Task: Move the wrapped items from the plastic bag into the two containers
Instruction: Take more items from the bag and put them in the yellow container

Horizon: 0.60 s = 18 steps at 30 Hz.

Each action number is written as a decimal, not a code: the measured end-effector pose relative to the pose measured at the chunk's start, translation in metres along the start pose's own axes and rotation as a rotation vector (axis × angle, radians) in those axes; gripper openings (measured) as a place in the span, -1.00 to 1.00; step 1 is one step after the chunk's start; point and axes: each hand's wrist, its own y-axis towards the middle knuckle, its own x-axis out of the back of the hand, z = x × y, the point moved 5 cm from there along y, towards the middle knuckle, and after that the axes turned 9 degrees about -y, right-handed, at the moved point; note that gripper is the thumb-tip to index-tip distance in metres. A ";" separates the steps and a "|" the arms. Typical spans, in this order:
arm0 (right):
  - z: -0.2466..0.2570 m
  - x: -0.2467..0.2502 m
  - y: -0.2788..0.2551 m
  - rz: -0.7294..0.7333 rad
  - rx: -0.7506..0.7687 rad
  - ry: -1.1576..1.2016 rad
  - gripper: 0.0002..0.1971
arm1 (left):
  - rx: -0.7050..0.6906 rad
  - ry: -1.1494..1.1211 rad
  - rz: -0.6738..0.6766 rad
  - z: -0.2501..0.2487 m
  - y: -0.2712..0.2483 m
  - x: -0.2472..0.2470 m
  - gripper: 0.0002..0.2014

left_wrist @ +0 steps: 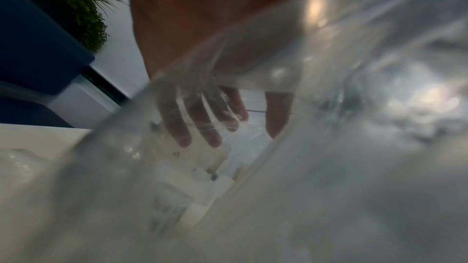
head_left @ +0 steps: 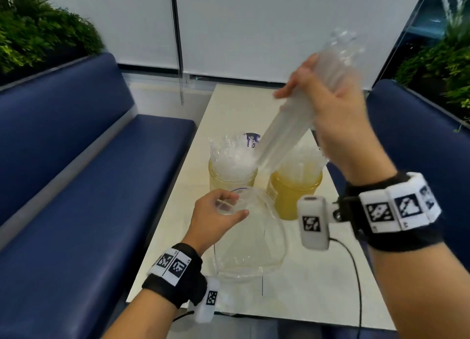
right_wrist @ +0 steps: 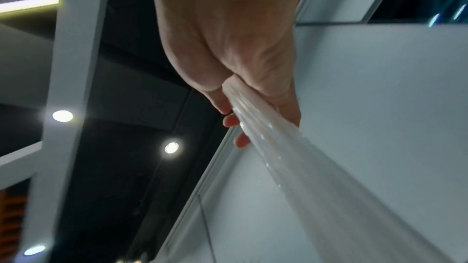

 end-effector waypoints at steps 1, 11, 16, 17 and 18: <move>-0.004 0.015 0.010 -0.044 0.003 -0.014 -0.96 | -0.005 0.021 -0.003 0.000 0.000 0.001 -0.68; -0.135 0.054 0.041 -0.061 -0.231 -0.322 -0.92 | -0.033 0.047 -0.005 -0.004 0.002 0.000 -0.75; -0.187 0.037 0.021 0.023 -0.348 -0.326 -0.86 | -0.034 0.040 0.003 -0.004 0.001 -0.001 -0.77; -0.194 0.034 0.016 0.034 -0.371 -0.337 -0.88 | -0.032 0.039 0.005 -0.004 0.001 -0.002 -0.77; -0.200 0.031 0.010 0.046 -0.395 -0.352 -0.91 | -0.028 0.038 0.006 -0.004 0.001 -0.002 -0.77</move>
